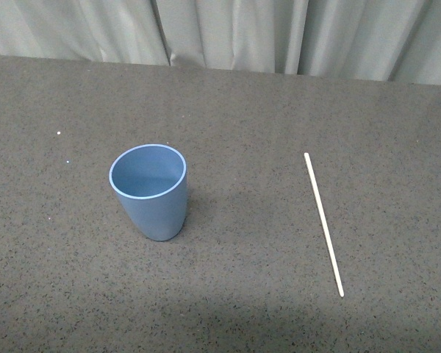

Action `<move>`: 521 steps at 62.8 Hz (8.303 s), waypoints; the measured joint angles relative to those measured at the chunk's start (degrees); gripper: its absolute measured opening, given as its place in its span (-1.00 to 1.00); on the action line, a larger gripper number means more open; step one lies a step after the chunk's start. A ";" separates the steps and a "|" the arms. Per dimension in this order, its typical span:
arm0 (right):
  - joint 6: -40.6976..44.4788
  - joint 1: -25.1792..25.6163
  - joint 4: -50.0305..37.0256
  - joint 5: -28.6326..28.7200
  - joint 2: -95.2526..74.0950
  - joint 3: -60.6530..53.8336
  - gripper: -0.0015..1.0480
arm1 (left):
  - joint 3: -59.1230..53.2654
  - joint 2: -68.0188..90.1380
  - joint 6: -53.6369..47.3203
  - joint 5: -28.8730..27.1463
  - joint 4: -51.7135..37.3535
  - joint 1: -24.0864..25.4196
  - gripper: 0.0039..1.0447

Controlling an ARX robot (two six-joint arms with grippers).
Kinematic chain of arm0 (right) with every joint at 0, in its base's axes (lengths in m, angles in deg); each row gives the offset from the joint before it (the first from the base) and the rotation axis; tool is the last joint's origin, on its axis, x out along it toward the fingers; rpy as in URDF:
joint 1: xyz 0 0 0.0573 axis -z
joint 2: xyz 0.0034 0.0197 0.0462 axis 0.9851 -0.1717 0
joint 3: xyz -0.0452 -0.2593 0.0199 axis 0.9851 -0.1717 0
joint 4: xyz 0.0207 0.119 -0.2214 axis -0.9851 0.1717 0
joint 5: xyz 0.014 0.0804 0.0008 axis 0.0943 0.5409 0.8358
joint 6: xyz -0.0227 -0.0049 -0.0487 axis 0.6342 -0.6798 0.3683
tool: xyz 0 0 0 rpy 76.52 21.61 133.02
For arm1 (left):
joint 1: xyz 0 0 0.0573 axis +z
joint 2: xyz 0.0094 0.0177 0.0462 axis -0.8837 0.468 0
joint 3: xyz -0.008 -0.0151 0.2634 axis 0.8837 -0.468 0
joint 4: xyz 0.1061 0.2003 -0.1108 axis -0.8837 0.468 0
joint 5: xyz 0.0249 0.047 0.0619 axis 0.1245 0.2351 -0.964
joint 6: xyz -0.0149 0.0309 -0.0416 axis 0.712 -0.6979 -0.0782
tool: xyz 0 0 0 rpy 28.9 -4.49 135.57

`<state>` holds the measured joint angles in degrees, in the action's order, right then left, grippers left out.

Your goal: Transfer chopsticks to blue cup

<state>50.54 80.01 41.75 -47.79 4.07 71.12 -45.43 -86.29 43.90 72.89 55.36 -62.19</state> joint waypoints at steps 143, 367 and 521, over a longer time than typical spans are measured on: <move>-13.00 -17.88 15.63 -1.03 -126.55 72.94 0.59 | 0.00 0.00 0.02 -0.02 0.00 0.00 0.88; -0.17 -6.62 -64.37 -6.67 -76.72 10.95 -0.59 | 0.00 0.02 0.00 0.00 0.00 0.00 0.88; 0.07 -0.02 0.00 0.00 0.00 0.00 -0.34 | 0.00 0.00 0.02 0.00 0.00 0.00 0.88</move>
<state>50.61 79.99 41.75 -47.79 4.07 71.12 -45.43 -86.29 43.93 72.89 55.36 -62.19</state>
